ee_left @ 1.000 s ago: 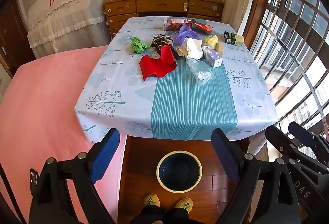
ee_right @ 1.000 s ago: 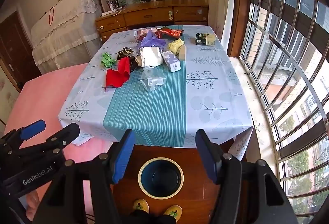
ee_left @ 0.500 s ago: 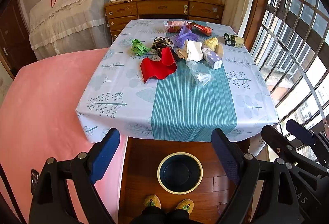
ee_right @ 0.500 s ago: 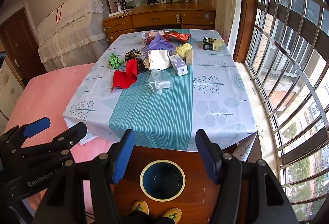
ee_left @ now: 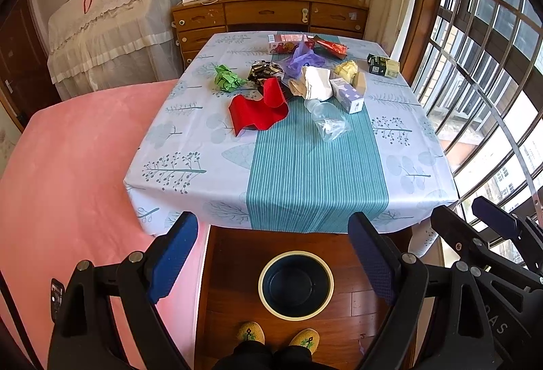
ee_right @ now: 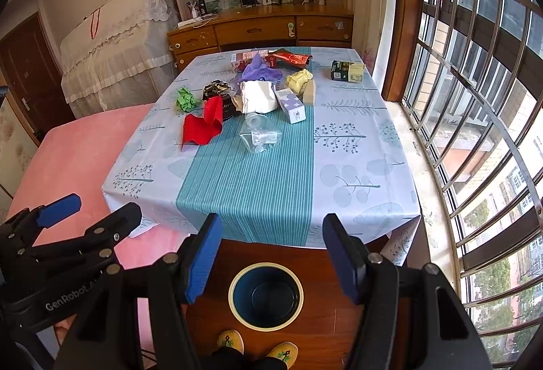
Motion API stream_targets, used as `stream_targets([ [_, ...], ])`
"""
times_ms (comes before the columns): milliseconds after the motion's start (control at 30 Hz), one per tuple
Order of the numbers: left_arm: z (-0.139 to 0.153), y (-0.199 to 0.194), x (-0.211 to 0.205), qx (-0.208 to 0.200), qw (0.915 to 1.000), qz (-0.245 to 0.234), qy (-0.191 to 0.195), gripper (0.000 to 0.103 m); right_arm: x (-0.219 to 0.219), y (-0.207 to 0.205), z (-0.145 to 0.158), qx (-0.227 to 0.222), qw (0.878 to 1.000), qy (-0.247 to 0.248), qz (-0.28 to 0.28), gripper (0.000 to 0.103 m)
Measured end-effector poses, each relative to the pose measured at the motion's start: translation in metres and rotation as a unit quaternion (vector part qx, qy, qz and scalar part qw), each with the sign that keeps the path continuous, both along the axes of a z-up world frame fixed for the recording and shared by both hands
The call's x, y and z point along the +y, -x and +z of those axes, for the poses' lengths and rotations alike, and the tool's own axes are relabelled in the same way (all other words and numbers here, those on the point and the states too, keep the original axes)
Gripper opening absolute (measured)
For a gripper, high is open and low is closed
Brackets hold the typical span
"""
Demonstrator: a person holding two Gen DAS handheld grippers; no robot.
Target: Collect trash
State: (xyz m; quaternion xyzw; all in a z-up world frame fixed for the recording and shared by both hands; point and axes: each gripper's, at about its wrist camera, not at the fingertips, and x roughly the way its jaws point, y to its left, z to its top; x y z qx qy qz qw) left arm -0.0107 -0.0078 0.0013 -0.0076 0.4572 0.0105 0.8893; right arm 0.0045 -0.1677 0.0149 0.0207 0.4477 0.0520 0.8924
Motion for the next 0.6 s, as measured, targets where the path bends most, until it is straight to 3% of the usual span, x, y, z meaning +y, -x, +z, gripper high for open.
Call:
stream_targets([
  [600,0.0035,0.0011,-0.0087,-0.007,1.0000,0.000,-0.006,0.088,-0.0085,0.0020,0.0028,-0.003,1.000,0.005,-0.002,0.062],
])
